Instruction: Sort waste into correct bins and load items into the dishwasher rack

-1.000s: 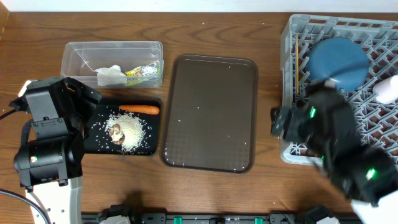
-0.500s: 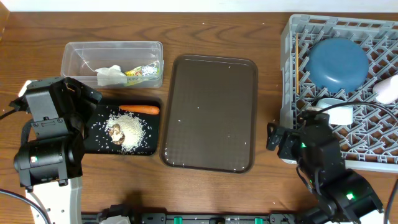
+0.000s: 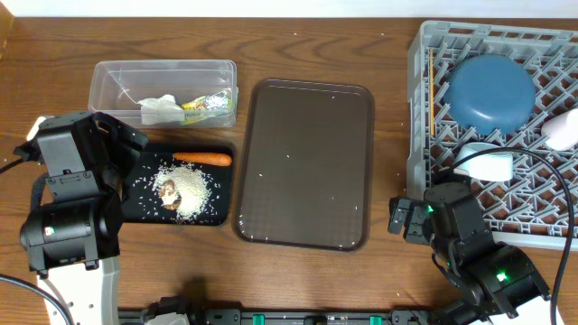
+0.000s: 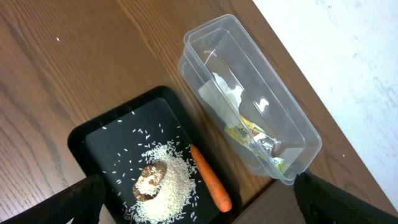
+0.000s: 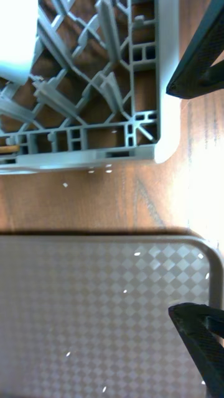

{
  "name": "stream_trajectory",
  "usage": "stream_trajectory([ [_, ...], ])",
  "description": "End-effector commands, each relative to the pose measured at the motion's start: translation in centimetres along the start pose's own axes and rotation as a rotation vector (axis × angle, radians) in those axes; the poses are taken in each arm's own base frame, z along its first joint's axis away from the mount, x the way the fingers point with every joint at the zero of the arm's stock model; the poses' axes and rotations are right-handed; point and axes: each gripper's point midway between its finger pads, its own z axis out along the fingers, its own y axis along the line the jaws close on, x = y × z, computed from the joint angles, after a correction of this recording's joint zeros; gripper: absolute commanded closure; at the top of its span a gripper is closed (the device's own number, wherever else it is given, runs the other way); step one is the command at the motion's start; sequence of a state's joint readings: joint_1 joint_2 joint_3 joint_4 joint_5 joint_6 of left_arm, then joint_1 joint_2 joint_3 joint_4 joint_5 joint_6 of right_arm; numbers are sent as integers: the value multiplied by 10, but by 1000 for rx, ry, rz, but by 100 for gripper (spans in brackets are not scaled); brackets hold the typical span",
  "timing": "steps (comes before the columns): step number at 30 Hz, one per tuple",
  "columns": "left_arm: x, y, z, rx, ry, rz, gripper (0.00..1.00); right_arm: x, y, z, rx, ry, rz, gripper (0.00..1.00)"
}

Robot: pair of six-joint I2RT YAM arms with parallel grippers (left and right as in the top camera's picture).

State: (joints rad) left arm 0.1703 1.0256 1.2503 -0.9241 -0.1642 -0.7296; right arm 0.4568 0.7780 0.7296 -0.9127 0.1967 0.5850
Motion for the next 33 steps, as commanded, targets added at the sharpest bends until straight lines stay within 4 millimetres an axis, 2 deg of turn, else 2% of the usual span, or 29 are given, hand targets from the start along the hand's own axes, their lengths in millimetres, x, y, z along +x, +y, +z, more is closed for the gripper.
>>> stream_trajectory([
  [1,-2,3,1,-16,-8,-4,2,-1,-4,1,32,-19,-1,1],
  [6,-2,4,1,-16,-8,-4,2,-15,1,-4,-3,-92,-16,1],
  [12,-2,3,1,-16,-8,-4,2,-57,39,-15,-212,-402,-182,1],
  [14,-2,3,1,-16,-8,-4,2,-66,42,-18,-252,-498,-178,1],
  [19,-2,3,1,-16,-8,-4,2,-78,31,-20,-306,-699,-105,1],
  [23,-2,3,1,-16,-8,-4,2,-70,24,-22,-351,-800,-130,1],
  [33,-2,3,1,-16,-8,-4,2,-60,-8,-16,-286,-894,-103,1],
])
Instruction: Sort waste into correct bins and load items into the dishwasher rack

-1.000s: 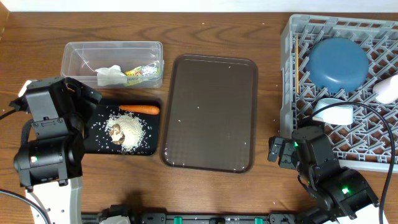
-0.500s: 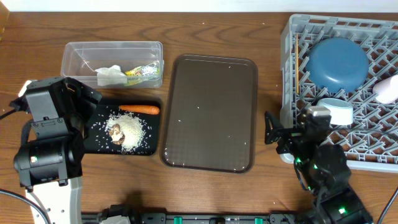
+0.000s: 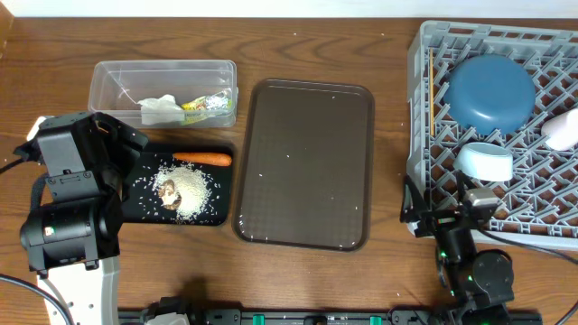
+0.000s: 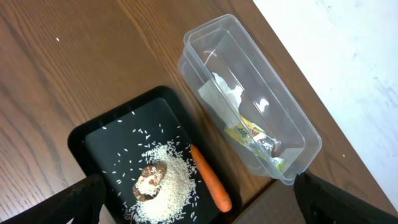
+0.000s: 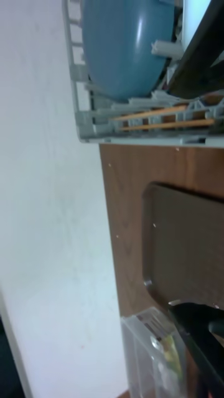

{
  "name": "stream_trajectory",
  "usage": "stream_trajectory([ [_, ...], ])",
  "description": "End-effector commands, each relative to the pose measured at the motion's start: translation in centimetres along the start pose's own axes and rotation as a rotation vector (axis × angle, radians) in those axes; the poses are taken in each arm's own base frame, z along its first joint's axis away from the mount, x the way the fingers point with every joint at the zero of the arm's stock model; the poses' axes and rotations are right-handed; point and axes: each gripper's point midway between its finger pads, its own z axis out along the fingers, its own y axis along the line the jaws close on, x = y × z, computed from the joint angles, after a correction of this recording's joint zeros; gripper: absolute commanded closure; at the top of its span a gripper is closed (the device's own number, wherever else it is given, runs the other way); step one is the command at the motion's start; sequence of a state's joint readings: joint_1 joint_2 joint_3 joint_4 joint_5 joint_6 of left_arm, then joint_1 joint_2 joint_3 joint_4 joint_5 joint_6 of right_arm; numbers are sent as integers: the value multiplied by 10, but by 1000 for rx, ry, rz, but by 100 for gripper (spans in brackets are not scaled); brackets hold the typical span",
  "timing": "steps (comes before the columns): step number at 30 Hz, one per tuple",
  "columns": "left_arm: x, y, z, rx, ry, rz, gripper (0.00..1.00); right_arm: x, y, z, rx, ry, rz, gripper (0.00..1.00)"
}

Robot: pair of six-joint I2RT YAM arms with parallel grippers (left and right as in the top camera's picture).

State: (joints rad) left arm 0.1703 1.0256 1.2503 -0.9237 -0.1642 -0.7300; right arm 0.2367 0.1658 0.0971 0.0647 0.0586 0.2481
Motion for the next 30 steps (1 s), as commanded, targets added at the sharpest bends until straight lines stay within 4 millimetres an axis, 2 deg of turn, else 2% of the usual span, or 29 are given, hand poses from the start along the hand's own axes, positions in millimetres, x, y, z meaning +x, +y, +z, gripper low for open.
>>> stream_trajectory([
  [1,-2,4,1,-16,-7,-4,2,6,-10,-3,23,-18,-25,1],
  [5,-2,4,1,-16,-7,-4,2,14,-22,-5,50,-36,-25,1],
  [14,-2,4,1,-16,-7,-4,2,31,-52,-11,153,36,-16,1],
  [30,-2,4,1,-16,-8,-4,2,29,-57,-11,172,28,-30,1],
])
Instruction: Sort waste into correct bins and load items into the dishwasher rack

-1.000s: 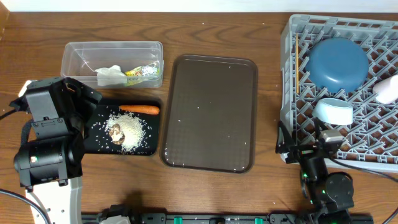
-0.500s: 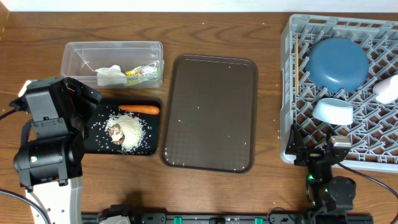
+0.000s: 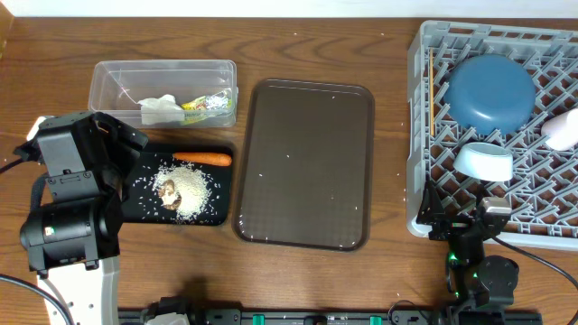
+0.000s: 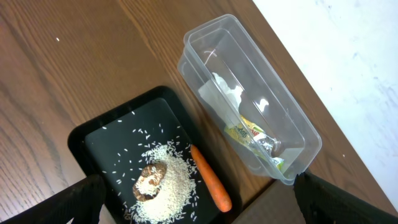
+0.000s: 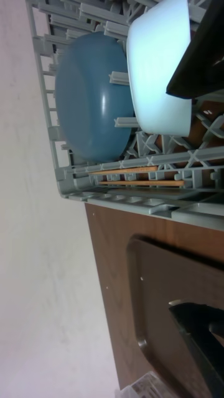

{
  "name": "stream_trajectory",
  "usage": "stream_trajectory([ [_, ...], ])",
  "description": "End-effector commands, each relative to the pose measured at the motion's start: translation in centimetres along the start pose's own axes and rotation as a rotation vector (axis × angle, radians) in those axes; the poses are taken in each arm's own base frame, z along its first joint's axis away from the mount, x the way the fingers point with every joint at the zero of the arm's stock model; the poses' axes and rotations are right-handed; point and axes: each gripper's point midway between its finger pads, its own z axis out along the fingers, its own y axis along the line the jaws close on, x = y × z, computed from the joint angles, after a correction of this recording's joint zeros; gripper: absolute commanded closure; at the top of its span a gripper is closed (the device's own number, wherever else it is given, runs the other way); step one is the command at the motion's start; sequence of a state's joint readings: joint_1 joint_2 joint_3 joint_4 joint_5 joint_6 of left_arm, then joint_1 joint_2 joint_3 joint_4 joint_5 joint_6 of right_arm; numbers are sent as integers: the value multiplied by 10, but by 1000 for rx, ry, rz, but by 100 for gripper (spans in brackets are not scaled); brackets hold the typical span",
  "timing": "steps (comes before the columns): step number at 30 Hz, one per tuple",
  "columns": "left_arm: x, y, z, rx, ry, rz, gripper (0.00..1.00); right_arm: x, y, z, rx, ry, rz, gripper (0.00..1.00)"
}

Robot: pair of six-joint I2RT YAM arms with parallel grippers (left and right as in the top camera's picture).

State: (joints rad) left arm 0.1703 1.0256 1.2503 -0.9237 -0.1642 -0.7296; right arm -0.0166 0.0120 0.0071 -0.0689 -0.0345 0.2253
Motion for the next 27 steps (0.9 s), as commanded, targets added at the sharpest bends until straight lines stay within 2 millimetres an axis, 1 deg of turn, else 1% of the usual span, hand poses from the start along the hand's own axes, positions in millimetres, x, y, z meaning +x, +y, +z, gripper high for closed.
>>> stream_trajectory([
  [1,-2,4,1,-16,-8,-4,2,-1,-1,0,0,-3,-16,1],
  [25,-2,4,1,-16,-7,-4,2,-1,-1,0,0,-3,-16,1],
  [27,-1,5,1,-21,-3,16,2,-1,-1,0,0,-3,-16,1],
])
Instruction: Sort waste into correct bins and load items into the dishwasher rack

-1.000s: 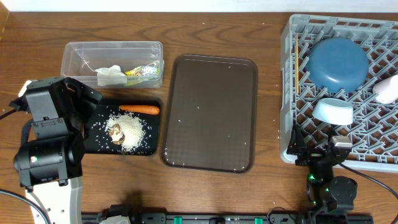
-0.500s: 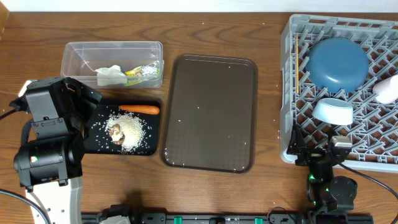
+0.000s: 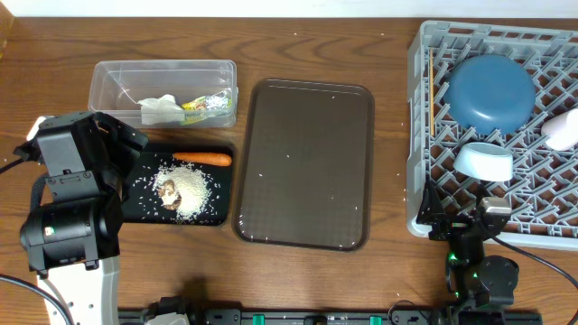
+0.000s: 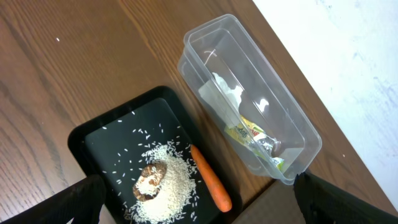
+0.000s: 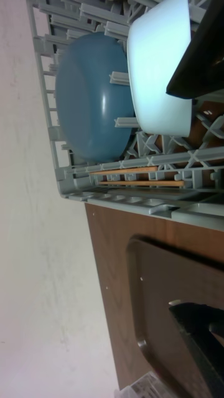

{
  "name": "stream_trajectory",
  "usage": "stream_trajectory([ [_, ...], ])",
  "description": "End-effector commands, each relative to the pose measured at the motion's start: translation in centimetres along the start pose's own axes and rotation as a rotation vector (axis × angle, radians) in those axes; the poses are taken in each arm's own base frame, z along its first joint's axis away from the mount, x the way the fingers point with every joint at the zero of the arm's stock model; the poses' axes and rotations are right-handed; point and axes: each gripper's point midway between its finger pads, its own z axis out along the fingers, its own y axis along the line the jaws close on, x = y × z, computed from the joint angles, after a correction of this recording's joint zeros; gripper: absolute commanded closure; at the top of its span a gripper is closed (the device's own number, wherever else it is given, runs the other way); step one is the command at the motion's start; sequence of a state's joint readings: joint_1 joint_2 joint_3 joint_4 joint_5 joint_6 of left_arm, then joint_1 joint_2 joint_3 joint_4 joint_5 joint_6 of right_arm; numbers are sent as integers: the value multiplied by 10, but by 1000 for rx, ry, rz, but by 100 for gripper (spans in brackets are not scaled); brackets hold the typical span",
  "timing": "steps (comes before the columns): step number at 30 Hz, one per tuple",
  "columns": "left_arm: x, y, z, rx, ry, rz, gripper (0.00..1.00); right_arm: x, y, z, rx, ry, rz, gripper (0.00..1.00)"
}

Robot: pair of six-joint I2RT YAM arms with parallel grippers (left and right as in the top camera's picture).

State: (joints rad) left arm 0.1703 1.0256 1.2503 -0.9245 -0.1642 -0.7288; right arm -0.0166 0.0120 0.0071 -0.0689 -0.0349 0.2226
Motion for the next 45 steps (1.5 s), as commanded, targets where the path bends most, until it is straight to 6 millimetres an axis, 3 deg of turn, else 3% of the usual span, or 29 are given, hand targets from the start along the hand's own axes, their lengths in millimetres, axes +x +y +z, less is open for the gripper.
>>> stream_trajectory([
  [1,-1,5,1,-22,-3,16,2,-1,-1,0,1,-3,-13,1],
  [6,3,7,2,-31,12,20,2,-1,-1,0,0,-3,-13,1],
  [15,40,38,21,-88,77,130,2,-1,-1,0,0,-3,-13,1],
  [18,55,39,31,-25,80,182,2,-1,-1,0,0,-3,-13,1],
  [24,96,20,47,236,41,465,2,-1,-1,0,1,-3,-13,1],
  [29,122,24,52,338,-45,574,2,-1,-1,0,1,-3,-13,1],
  [37,140,30,51,479,-218,568,2,-1,-1,0,1,-3,-13,1],
  [41,150,36,57,485,-213,576,2,-1,-1,0,1,-3,-13,1],
  [45,160,26,54,574,-237,658,2,-1,-1,0,1,-3,-13,1],
])
